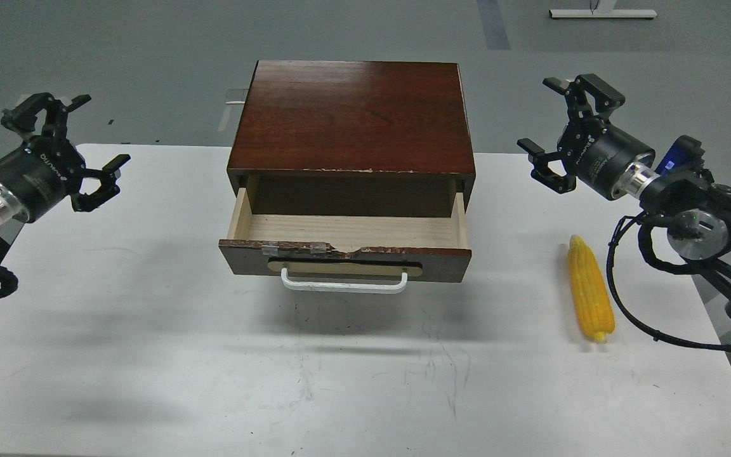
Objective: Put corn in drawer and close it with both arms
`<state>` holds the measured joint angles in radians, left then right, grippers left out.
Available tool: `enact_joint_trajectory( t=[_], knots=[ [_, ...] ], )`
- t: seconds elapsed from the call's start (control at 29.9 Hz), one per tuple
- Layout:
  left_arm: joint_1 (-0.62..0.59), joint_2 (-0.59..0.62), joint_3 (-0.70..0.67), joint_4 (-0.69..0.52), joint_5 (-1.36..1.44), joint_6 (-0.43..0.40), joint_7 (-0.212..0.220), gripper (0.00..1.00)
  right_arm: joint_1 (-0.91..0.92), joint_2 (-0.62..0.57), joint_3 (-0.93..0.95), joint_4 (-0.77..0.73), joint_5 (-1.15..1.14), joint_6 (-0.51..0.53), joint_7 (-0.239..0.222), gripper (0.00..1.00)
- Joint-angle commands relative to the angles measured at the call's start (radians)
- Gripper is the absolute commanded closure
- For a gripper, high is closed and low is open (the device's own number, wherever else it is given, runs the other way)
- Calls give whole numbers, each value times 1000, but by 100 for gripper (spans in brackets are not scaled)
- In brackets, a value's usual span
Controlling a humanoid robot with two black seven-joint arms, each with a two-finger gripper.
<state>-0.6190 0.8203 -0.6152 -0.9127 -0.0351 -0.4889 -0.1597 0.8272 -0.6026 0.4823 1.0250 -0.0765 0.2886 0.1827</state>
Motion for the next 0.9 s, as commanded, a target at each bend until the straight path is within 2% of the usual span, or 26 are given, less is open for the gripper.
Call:
enact_joint_trajectory(
  t=[0.0, 0.87],
  knots=[
    [2, -3, 0, 0, 0, 0, -4, 0, 7, -6, -4, 0, -2, 1, 1, 0],
    [-1, 0, -9, 0, -9, 0, -3, 0, 10, -35, -7, 3, -6, 1, 1, 0]
  ],
)
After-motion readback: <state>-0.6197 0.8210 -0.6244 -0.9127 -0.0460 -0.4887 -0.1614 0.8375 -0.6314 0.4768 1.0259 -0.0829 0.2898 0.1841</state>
